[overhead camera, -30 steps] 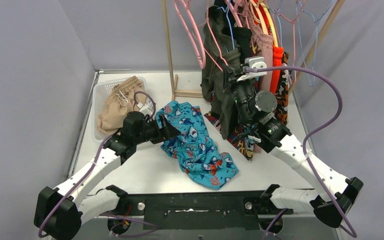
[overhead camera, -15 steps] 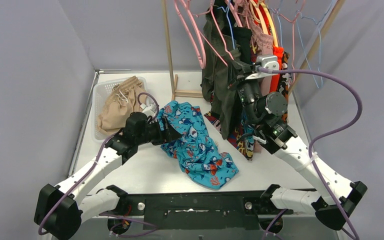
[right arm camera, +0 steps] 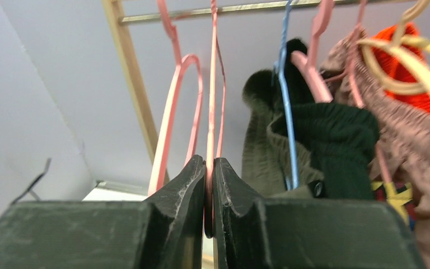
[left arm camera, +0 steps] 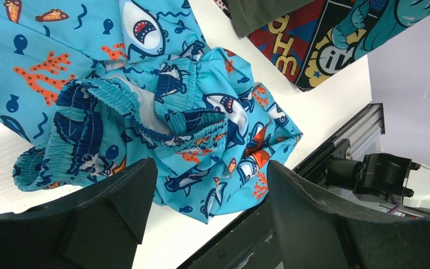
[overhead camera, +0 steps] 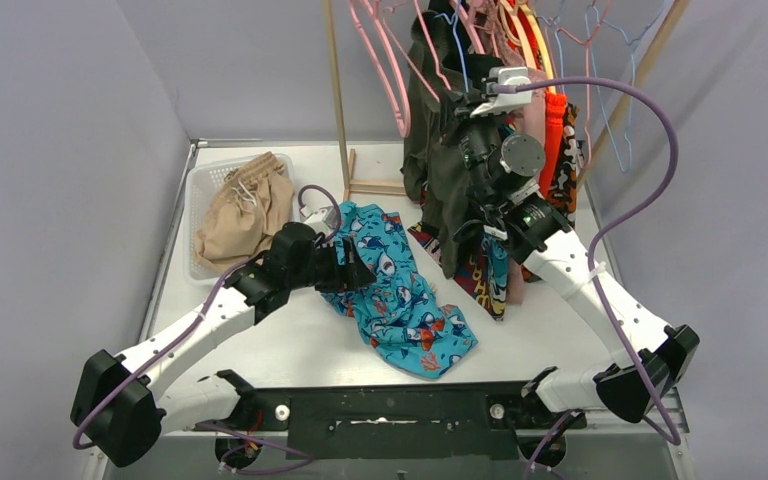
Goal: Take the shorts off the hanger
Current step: Place the hanger on the clothes rod, then pick up the shorts at the center of the board.
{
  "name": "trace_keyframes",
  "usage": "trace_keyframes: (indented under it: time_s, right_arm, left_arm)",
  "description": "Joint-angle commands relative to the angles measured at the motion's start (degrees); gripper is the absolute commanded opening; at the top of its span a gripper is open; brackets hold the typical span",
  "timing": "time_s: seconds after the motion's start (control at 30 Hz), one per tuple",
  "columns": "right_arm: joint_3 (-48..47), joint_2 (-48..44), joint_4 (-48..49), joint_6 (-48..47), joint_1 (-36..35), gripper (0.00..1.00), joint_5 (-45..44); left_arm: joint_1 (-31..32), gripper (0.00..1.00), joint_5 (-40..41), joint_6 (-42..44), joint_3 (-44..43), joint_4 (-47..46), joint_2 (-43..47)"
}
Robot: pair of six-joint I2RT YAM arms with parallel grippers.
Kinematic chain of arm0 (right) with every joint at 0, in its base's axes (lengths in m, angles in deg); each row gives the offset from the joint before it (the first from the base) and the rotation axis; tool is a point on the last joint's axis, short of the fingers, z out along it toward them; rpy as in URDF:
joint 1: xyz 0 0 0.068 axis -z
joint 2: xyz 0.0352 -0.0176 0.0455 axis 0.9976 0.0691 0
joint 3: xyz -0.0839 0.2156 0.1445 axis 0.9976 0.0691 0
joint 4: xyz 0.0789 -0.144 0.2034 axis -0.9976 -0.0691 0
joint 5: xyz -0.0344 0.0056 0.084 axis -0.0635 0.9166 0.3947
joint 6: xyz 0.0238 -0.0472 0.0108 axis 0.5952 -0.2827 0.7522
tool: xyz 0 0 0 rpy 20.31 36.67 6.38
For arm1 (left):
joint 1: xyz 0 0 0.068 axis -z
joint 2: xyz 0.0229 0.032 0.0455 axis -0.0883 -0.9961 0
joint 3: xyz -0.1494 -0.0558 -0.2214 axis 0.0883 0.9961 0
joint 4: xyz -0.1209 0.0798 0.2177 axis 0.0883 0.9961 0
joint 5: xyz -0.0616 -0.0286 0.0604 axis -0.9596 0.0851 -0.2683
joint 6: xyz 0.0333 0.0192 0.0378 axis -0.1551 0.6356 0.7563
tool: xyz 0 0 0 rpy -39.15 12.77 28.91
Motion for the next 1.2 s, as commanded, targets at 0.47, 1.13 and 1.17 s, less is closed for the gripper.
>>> trace_keyframes:
  time_s: [0.47,1.13,1.17]
  right_arm:
    - [6.1,-7.4,-7.2,12.2,0.6,0.68,5.1]
    - [44.6,-28.1,-10.7,25.0,-8.7,0.75,19.7]
    - [45.4,-27.1,-9.8,22.5,-11.5,0.75,18.0]
  left_arm:
    - [0.2,0.74,-2.2,1.3,-2.6,-0.3,-0.1]
    - [5.0,0.8,14.3,-12.5,-2.9,3.5,-6.2]
    - [5.0,0.8,14.6,-15.3,-1.4,2.0,-5.5]
